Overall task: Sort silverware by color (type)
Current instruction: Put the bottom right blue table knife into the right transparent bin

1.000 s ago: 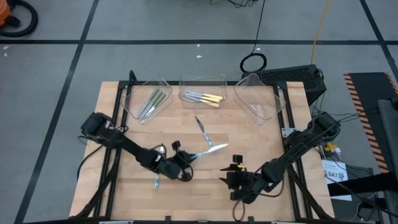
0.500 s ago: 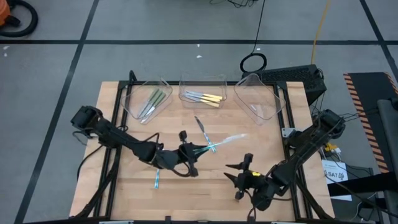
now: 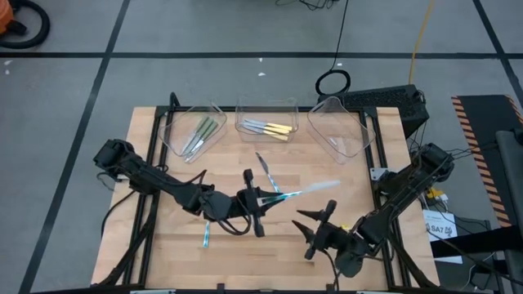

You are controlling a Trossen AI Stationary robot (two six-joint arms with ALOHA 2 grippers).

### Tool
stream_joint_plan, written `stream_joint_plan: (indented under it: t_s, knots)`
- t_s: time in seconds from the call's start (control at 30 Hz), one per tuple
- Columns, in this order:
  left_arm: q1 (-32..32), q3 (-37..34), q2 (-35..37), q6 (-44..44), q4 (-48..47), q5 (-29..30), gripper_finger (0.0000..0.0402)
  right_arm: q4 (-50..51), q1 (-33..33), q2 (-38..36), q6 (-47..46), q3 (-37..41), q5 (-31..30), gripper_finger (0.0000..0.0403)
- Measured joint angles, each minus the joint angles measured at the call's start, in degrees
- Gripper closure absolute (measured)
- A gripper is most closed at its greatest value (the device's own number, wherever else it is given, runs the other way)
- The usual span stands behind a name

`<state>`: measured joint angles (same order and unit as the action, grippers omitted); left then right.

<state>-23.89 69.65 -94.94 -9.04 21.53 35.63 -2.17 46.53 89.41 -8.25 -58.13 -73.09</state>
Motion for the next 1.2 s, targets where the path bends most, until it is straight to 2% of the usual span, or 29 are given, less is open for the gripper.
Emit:
stream_joint_plan:
  t_s: [0.1, 0.33, 0.5, 0.7, 0.77, 0.9, 1.03, 1.2]
  knots:
    - [-0.29, 0.00, 0.00, -0.22, 1.55, -0.62, 0.0353, -5.61, 0.15, -0.04, 4.93, 0.00, -3.65, 0.0248]
    - [-1.40, 0.01, 0.00, -6.28, 10.25, -2.90, 0.0353, -23.04, -0.30, -0.04, 19.97, 0.00, -3.37, 0.0248]
    - [-1.46, 0.02, 0.00, -9.23, 13.30, -3.02, 0.0353, -37.43, -0.31, -0.04, 34.64, -0.02, -3.19, 0.0248]
    - [-2.26, 0.02, 0.45, -11.29, 12.84, -4.00, 0.0353, -54.07, -0.79, -0.04, 50.12, -0.05, 5.39, 0.0248]
    - [-3.52, 0.00, 1.80, -12.84, 12.40, -3.82, 0.0353, -56.59, -0.79, -0.07, 52.84, -0.07, 7.83, 0.0248]
    - [-6.26, 0.13, 5.41, -13.42, 9.19, -3.11, 0.0353, -56.78, -0.77, -0.07, 53.36, -0.07, 10.59, 0.0248]
    - [-9.16, 0.07, 7.14, -12.63, 1.11, 2.07, 0.0353, -49.52, -1.01, -0.02, 46.82, -0.07, 11.92, 0.0248]
    - [-11.24, 0.07, 7.04, -11.10, -1.64, 6.04, 0.0353, -44.15, -1.67, 0.00, 38.07, -0.07, 17.42, 0.0248]
